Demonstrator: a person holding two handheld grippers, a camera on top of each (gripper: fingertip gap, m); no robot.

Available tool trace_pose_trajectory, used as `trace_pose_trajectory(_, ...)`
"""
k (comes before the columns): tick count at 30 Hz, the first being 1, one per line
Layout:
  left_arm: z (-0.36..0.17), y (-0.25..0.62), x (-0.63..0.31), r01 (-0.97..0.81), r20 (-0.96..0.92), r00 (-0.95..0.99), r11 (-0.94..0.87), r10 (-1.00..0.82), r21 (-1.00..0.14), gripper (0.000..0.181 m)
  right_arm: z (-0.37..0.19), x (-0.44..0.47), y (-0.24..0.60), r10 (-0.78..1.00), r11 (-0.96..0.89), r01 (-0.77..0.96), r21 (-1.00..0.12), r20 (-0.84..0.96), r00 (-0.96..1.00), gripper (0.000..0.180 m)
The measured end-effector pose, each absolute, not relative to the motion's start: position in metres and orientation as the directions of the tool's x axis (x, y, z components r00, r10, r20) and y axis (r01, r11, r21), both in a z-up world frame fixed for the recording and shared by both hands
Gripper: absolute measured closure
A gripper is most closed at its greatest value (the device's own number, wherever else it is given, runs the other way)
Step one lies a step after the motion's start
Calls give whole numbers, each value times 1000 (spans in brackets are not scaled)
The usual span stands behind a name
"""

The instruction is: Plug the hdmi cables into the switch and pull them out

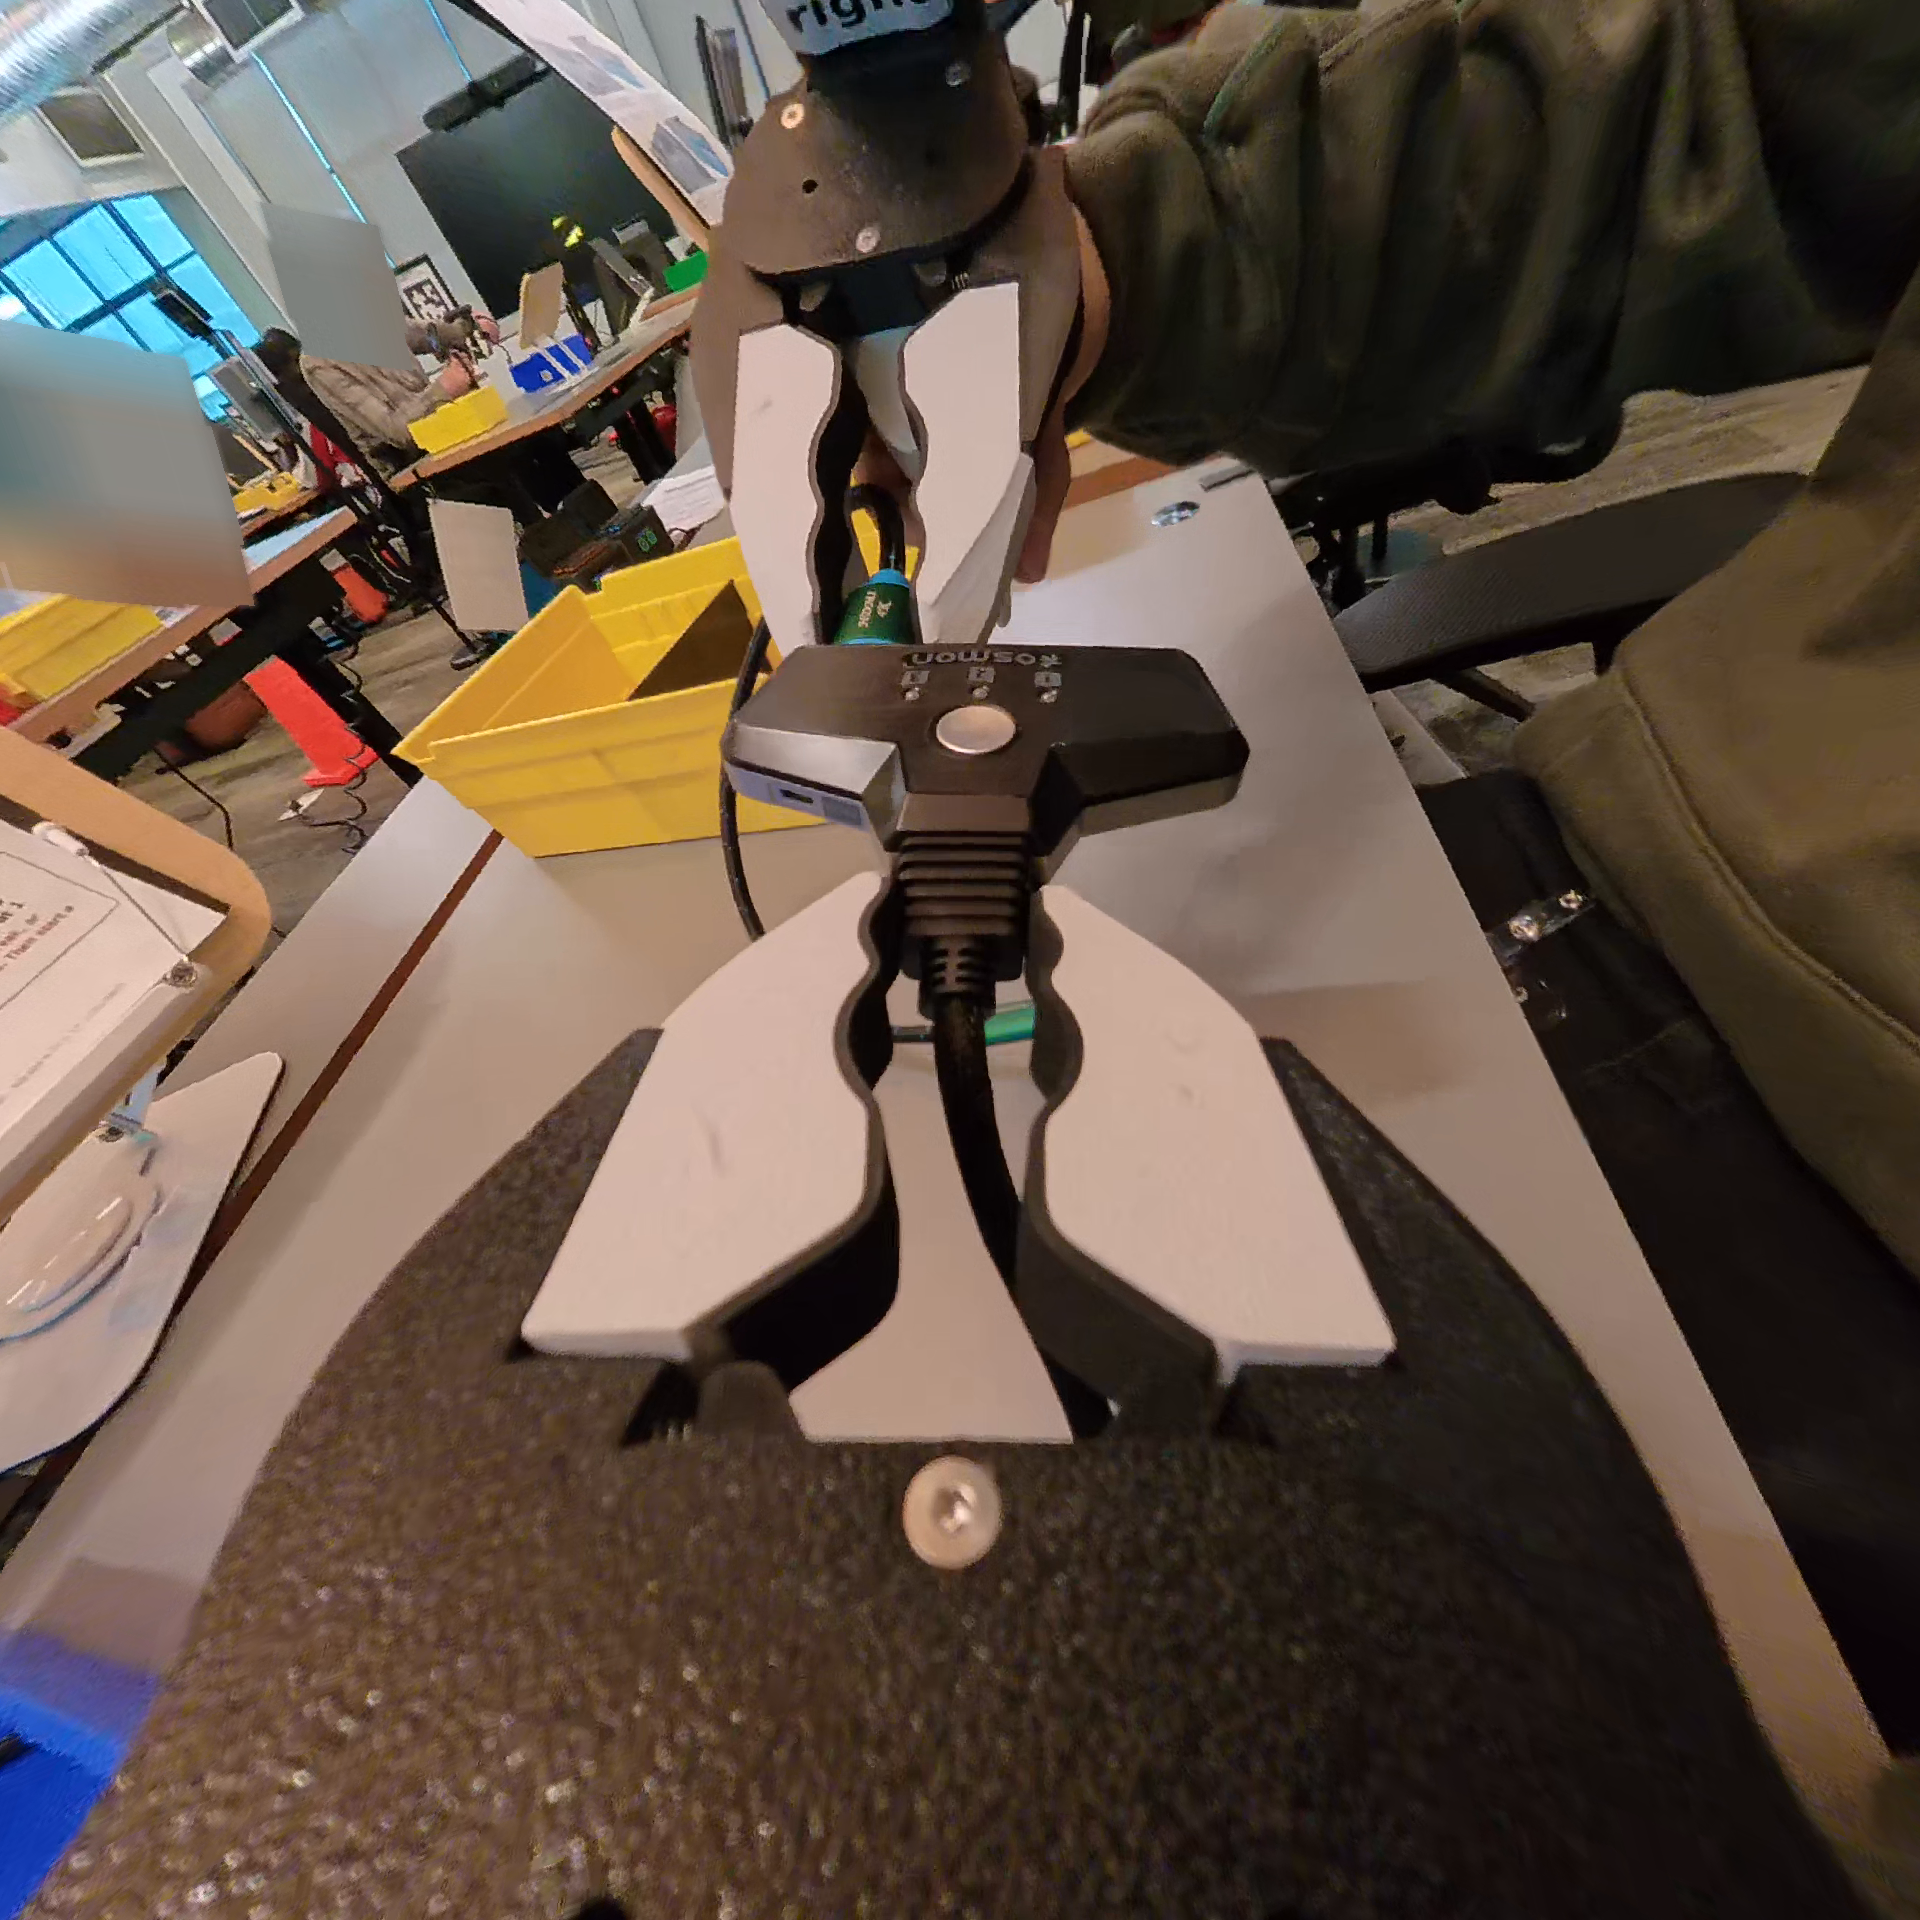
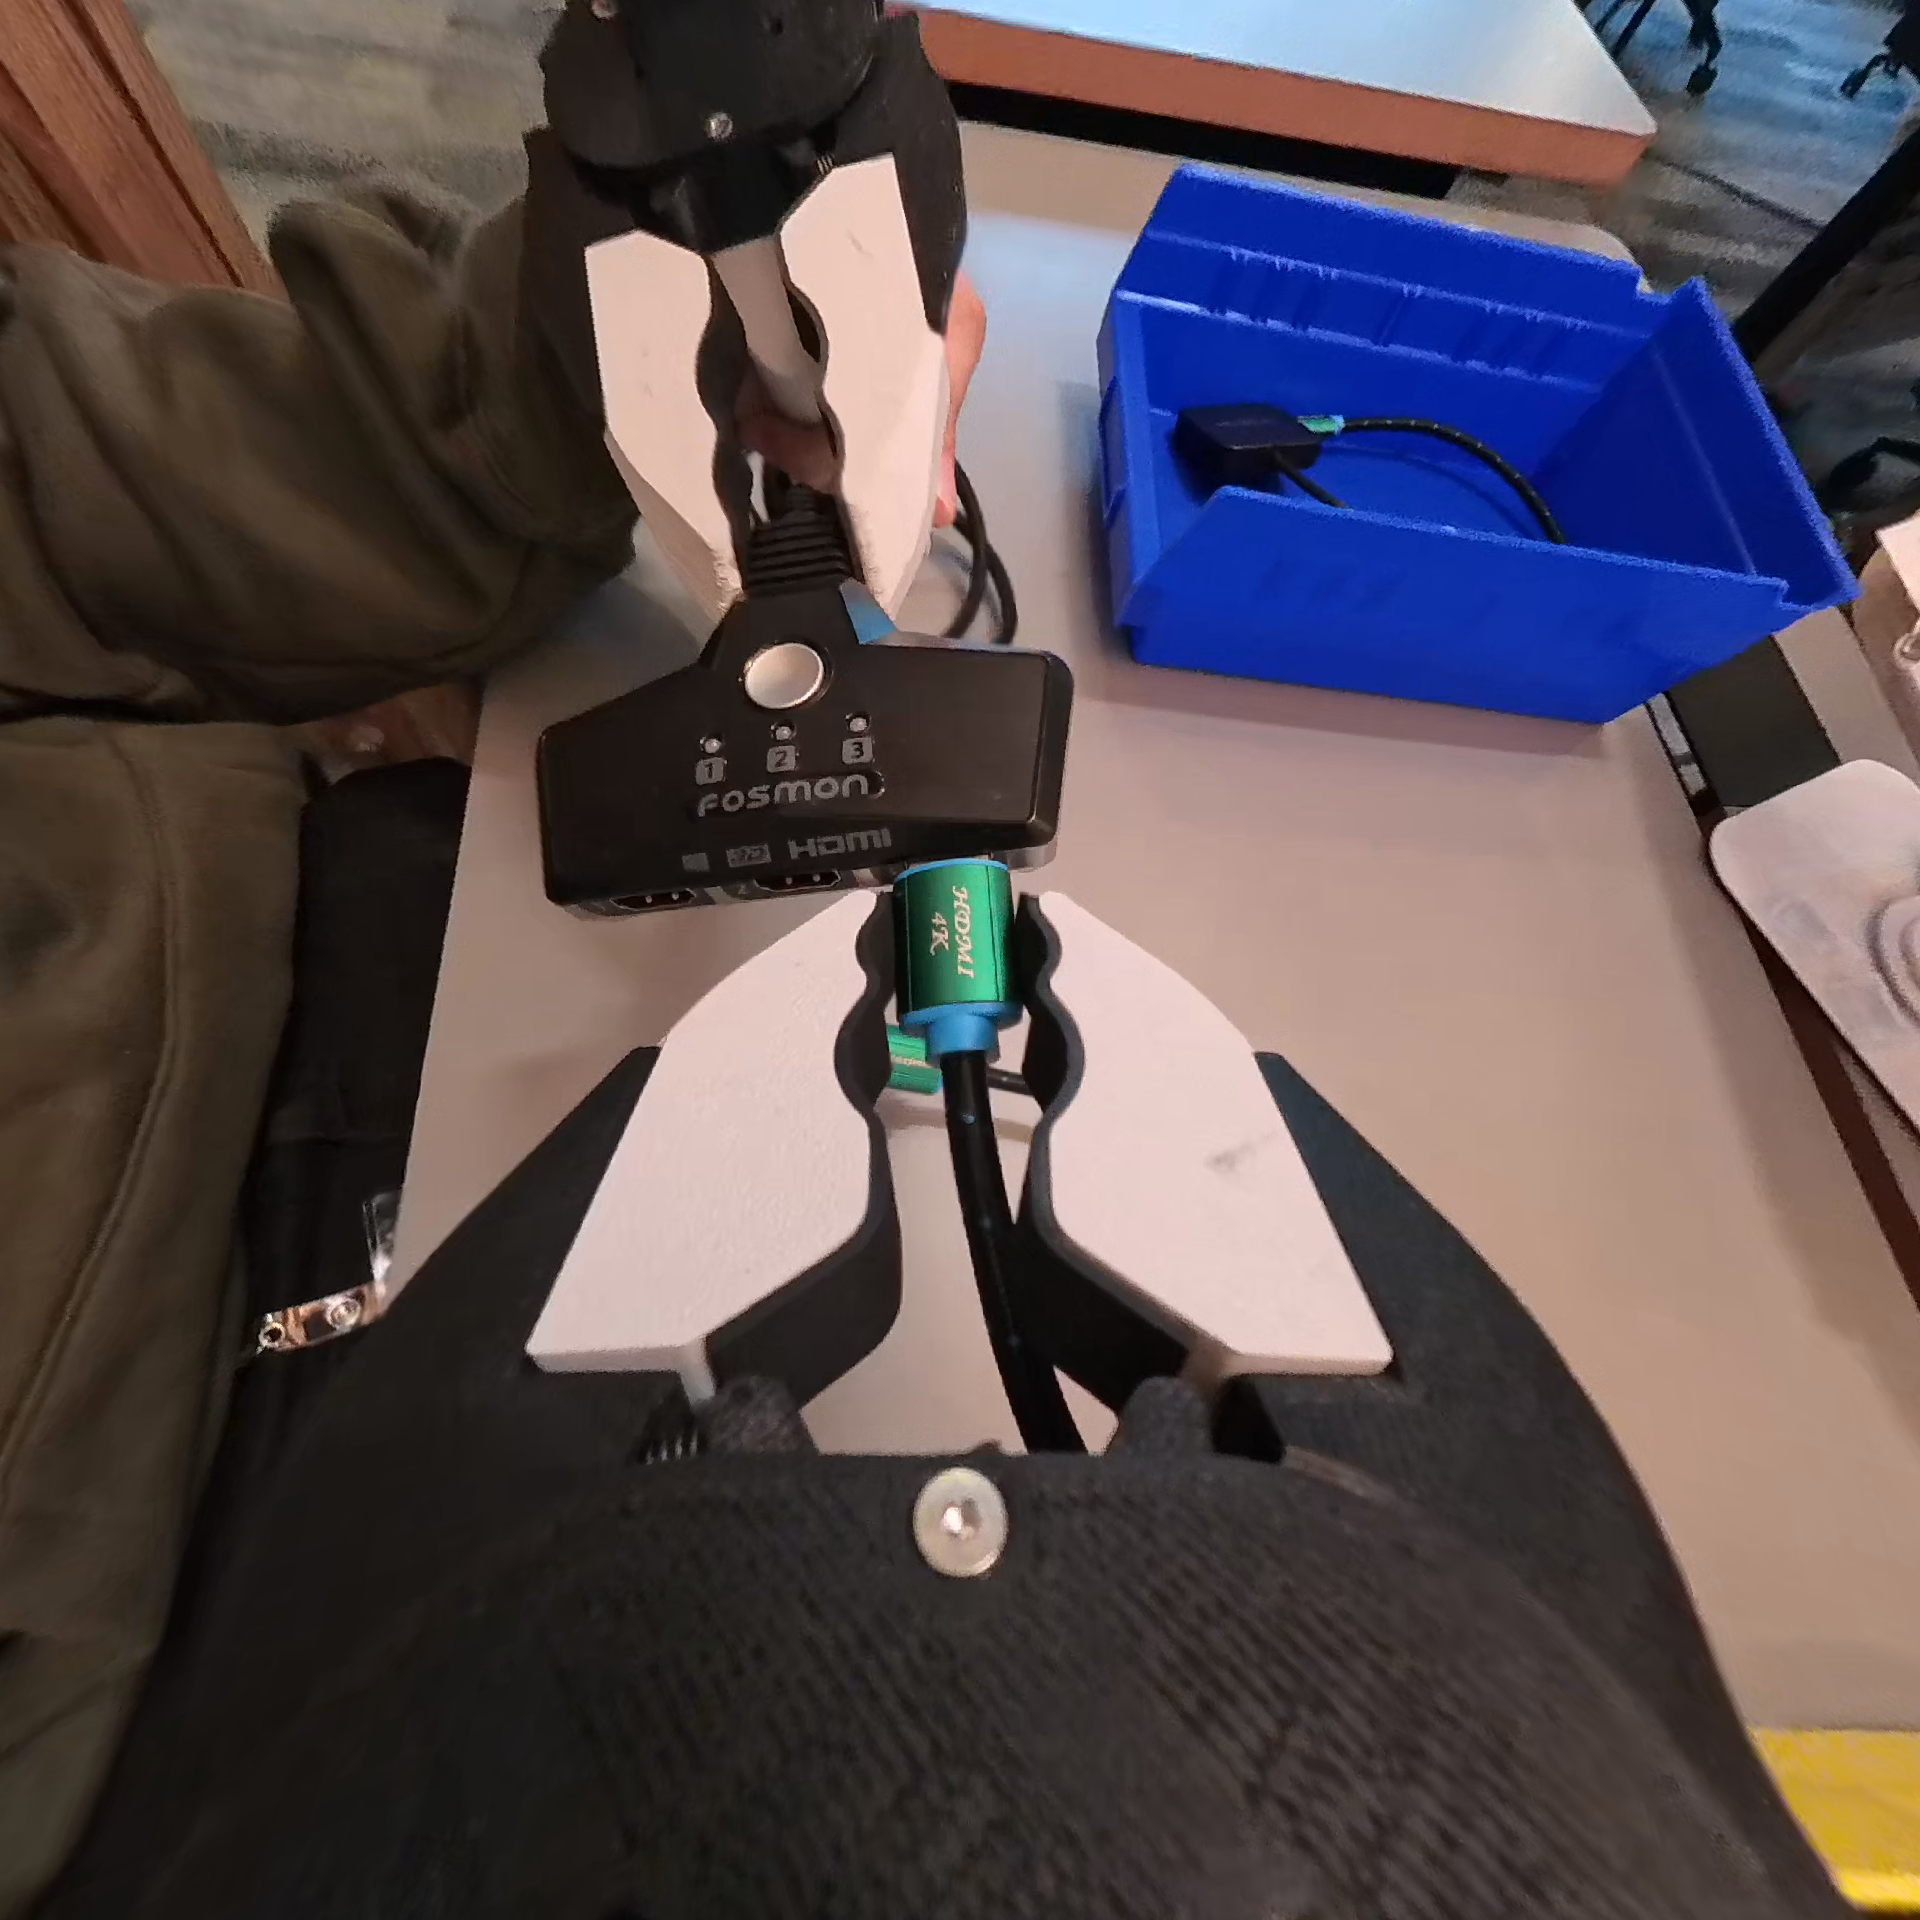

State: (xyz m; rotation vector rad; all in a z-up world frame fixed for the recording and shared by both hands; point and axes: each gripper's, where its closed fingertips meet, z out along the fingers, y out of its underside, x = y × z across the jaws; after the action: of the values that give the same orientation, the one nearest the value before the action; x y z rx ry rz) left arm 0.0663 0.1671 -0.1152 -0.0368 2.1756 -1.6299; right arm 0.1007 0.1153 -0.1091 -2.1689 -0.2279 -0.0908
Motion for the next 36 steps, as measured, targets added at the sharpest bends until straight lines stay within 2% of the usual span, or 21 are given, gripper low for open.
trace_pose_trajectory(2, -114, 175, 70, 216, -318, -898, 326, -304, -920, 159, -112, 116, 106, 84, -630, 221, -745, 217, 973, 157)
trace_pose_trajectory(3, -107, 193, 72, 202, -303, -884, 295, -355, -934, 159, -118, 150, 81, -2, -735, 249, -630, 370, 929, 157)
trace_pose_trajectory(4, -97, 215, 71, 191, -270, -875, 227, -402, -955, 159, -116, 165, 63, -64, -733, 205, -648, 366, 929, 157)
trace_pose_trajectory(5, -88, 235, 72, 195, -254, -854, 173, -453, -965, 159, -103, 158, 58, -94, -615, 85, -784, 179, 979, 157)
trace_pose_trajectory(6, -84, 246, 73, 205, -252, -833, 149, -493, -967, 159, -85, 160, 52, -129, -510, 5, -860, 82, 988, 157)
trace_pose_trajectory(9, -84, 241, 71, 217, -273, -833, 168, -481, -961, 159, -49, 189, 23, -248, -481, 32, -876, 171, 954, 157)
trace_pose_trajectory(14, -92, 215, 68, 218, -283, -873, 202, -397, -955, 159, 5, 242, -26, -515, -294, -59, -954, 106, 851, 158)
trace_pose_trajectory(17, -96, 210, 68, 209, -275, -885, 206, -375, -956, 159, -9, 271, -56, -606, -245, -142, -959, 37, 795, 158)
trace_pose_trajectory(19, -97, 208, 68, 211, -277, -887, 209, -369, -955, 159, -37, 283, -71, -625, -255, -215, -943, -9, 780, 158)
trace_pose_trajectory(22, -97, 208, 66, 212, -276, -891, 207, -361, -955, 159, -77, 304, -93, -691, -247, -239, -939, -2, 723, 158)
trace_pose_trajectory(24, -97, 207, 67, 209, -271, -892, 201, -362, -957, 159, -97, 313, -102, -735, -176, -235, -956, -31, 677, 158)
trace_pose_trajectory(26, -98, 206, 67, 207, -266, -895, 194, -358, -959, 159, -115, 315, -101, -738, -133, -228, -965, -58, 672, 158)
trace_pose_trajectory(28, -99, 204, 68, 202, -262, -896, 197, -357, -959, 159, -133, 306, -86, -656, -124, -269, -955, -124, 745, 157)
trace_pose_trajectory(29, -100, 203, 68, 201, -263, -897, 201, -354, -959, 159, -144, 297, -76, -595, -155, -308, -939, -160, 787, 153)
trace_pose_trajectory(32, -102, 197, 71, 198, -264, -897, 211, -354, -957, 159, -169, 281, -64, -525, -280, -414, -866, -223, 822, 116)
trace_pose_trajectory(36, -103, 188, 74, 209, -284, -891, 234, -355, -949, 159, -122, 269, -54, -550, -258, -332, -907, -145, 823, 96)
